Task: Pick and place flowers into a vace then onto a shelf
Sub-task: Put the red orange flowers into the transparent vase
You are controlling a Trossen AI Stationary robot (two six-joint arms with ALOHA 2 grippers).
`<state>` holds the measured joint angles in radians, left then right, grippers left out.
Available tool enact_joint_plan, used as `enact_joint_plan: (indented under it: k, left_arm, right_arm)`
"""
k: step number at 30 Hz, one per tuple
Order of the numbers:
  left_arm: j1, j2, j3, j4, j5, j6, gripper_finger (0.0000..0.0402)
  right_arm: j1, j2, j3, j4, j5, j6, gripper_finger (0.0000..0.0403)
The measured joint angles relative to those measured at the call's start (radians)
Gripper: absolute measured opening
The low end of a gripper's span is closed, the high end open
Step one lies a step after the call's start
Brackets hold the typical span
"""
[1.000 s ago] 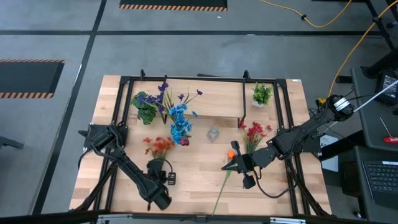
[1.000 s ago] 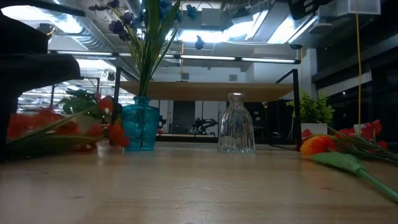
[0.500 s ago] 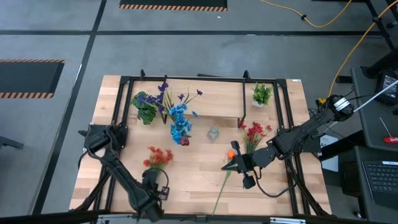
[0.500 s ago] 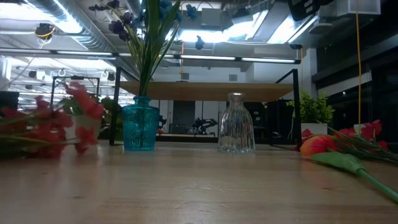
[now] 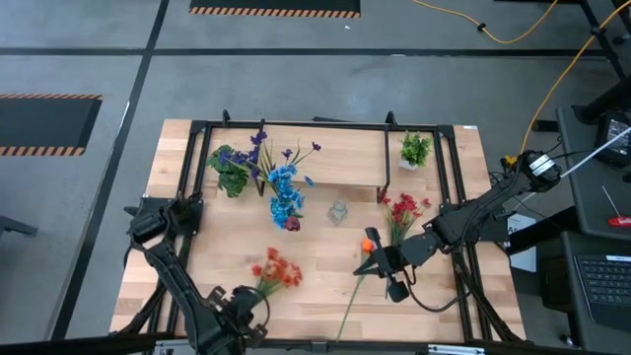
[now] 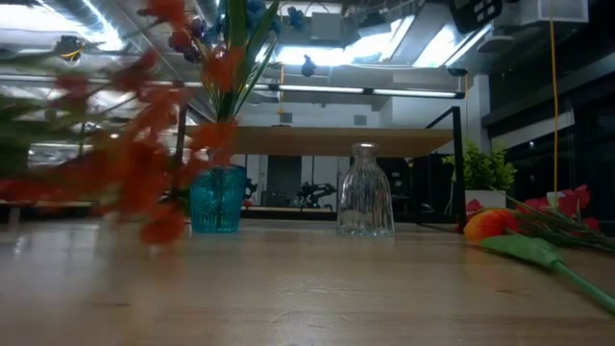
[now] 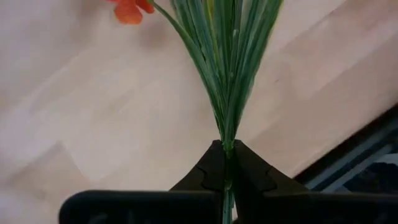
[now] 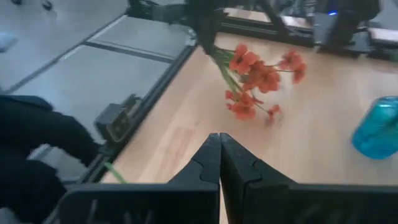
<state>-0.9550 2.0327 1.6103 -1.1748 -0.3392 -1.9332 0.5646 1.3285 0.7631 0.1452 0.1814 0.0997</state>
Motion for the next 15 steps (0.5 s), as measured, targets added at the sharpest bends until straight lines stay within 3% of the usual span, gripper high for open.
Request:
enact_joint_plan:
  k: [4,15]
  left_arm:
    - [0.029,0.000,0.038,0.002,-0.095,0.183,0.0005]
    - [0.117,-0.005,0.072,0.180,-0.177,0.660,0.0004]
  right_arm:
    - [0.029,-0.017,0.005,-0.022,-0.003,0.000,0.0000]
    - [0.123,-0.175,0.008,-0.182,0.089,0.000,0.0000]
